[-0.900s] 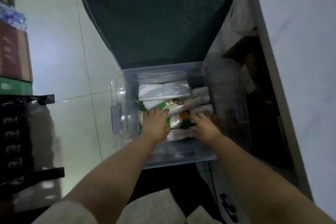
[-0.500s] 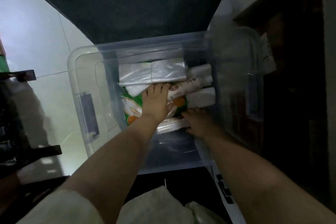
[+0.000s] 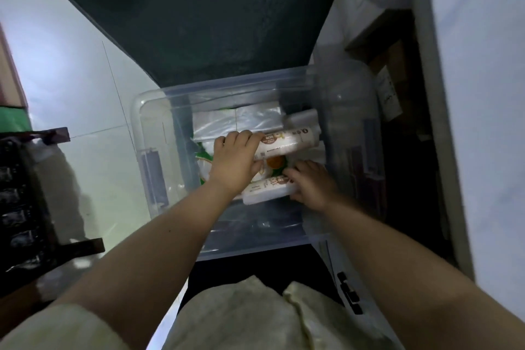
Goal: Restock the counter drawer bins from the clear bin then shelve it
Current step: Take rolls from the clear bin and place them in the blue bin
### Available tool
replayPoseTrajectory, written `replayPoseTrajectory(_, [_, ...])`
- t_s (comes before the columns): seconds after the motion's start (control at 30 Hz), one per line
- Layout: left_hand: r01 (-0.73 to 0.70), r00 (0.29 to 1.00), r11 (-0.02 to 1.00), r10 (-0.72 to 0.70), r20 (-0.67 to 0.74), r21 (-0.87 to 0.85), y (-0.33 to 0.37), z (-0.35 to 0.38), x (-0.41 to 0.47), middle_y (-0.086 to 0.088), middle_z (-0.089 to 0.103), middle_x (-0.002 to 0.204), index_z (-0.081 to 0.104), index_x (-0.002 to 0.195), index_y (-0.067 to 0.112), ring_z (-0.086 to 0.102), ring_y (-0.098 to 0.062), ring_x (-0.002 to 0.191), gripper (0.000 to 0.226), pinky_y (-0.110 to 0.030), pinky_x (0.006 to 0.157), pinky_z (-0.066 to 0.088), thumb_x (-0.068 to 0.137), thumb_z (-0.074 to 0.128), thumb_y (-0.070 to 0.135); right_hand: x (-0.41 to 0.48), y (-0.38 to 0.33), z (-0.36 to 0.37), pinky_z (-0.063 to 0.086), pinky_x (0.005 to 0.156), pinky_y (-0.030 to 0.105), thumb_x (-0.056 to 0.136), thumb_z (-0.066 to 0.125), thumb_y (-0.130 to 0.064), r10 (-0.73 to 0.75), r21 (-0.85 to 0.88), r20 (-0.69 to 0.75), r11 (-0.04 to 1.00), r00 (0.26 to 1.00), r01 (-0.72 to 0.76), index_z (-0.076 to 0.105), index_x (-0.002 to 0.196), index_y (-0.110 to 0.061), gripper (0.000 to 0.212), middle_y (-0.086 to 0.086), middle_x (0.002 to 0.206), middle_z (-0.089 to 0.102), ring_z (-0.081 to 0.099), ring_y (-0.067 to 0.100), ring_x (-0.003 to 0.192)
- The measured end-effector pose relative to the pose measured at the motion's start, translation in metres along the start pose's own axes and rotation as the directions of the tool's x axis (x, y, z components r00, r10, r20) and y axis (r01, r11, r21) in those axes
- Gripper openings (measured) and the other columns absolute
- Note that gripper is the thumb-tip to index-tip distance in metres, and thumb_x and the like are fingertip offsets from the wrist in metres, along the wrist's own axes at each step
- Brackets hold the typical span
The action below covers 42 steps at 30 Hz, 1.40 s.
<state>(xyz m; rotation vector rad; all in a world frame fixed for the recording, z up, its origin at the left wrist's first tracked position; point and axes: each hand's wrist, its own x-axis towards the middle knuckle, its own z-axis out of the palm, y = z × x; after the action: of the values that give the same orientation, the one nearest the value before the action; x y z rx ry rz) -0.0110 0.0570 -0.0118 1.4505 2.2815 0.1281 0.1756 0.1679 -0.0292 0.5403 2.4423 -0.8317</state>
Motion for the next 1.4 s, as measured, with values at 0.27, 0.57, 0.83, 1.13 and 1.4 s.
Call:
replayPoseTrajectory(0.27, [-0.296, 0.927, 0.941, 0.324, -0.189, 0.163, 0.019, -0.119, -0.035, 0.000, 0.061, 0.110, 0.050, 0.121, 0.025, 0.052, -0.025, 0.099, 0.057, -0.039, 0.080, 0.035, 0.069, 0.073, 0.033, -0.088, -0.074, -0.064, 0.047, 0.079, 0.045, 0.066, 0.080, -0.026, 0.008, -0.089, -0.377, 0.995, 0.926, -0.045, 0.062, 0.116, -0.018, 0.054, 0.011, 0.102, 0.058, 0.056, 0.036, 0.094])
replayPoseTrajectory(0.57, [-0.552, 0.719, 0.799, 0.601, -0.350, 0.237, 0.087, -0.231, -0.084, -0.001, 0.062, 0.108, 0.055, 0.121, 0.023, 0.054, -0.028, 0.096, 0.058, -0.041, 0.080, 0.037, 0.066, 0.071, 0.034, -0.213, -0.169, -0.084, 0.043, 0.088, 0.047, 0.064, 0.081, -0.024, 0.210, -0.019, -0.761, 0.939, 0.614, -0.344, 0.062, 0.120, -0.019, 0.059, 0.013, 0.110, 0.059, 0.055, 0.035, 0.101])
replayPoseTrajectory(0.83, [-0.806, 0.485, 0.573, 0.785, -0.386, 0.151, 0.235, -0.285, -0.141, -0.002, 0.061, 0.118, 0.052, 0.126, 0.024, 0.053, -0.029, 0.106, 0.056, -0.045, 0.089, 0.037, 0.073, 0.071, 0.033, -0.376, -0.197, -0.084, 0.045, 0.086, 0.048, 0.065, 0.084, -0.016, 0.327, 0.119, -0.914, 0.781, 0.240, -0.614, 0.065, 0.118, -0.012, 0.056, 0.020, 0.110, 0.061, 0.058, 0.039, 0.096])
replayPoseTrajectory(1.13, [-0.970, 0.184, 0.222, 0.940, -0.287, 0.103, 0.427, -0.239, -0.255, 0.002, 0.061, 0.112, 0.053, 0.127, 0.026, 0.051, -0.026, 0.104, 0.058, -0.041, 0.086, 0.034, 0.072, 0.070, 0.036, -0.566, -0.198, 0.010, 0.044, 0.086, 0.048, 0.063, 0.087, -0.016, 0.433, 0.389, -0.890, 0.563, -0.141, -0.729, 0.066, 0.117, -0.014, 0.059, 0.016, 0.108, 0.061, 0.056, 0.037, 0.095])
replayPoseTrajectory(1.4, [-0.998, 0.052, 0.055, 0.987, -0.154, 0.020, 0.568, -0.129, -0.382, 0.004, 0.059, 0.119, 0.049, 0.128, 0.030, 0.050, -0.023, 0.109, 0.061, -0.041, 0.089, 0.035, 0.072, 0.071, 0.039, -0.723, -0.184, 0.141, 0.042, 0.094, 0.047, 0.067, 0.084, -0.017, 0.621, 0.582, -0.734, 0.368, -0.274, -0.725, 0.060, 0.122, -0.019, 0.060, 0.011, 0.115, 0.058, 0.053, 0.032, 0.104])
